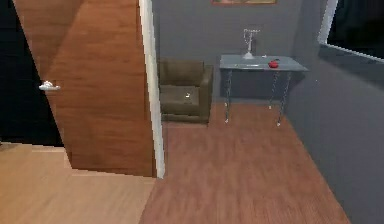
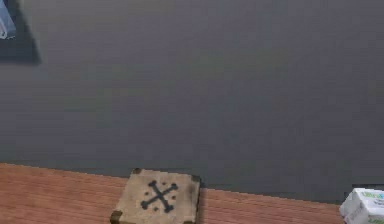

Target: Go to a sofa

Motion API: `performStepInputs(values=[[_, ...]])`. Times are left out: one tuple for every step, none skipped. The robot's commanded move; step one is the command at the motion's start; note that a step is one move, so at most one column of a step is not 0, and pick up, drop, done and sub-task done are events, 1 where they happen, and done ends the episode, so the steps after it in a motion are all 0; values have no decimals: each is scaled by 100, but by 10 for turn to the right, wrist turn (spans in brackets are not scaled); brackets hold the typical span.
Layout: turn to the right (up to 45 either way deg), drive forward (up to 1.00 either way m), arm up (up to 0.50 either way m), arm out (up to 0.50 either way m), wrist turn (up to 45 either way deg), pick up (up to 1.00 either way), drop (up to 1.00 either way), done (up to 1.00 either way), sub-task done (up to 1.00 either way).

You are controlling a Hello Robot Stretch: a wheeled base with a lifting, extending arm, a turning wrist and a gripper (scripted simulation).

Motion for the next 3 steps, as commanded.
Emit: performStepInputs(values=[[180,0,0,0,0,0,0,0,0],[0,100,0,0,0,0,0,0,0],[0,90,0,0,0,0,0,0,0]])
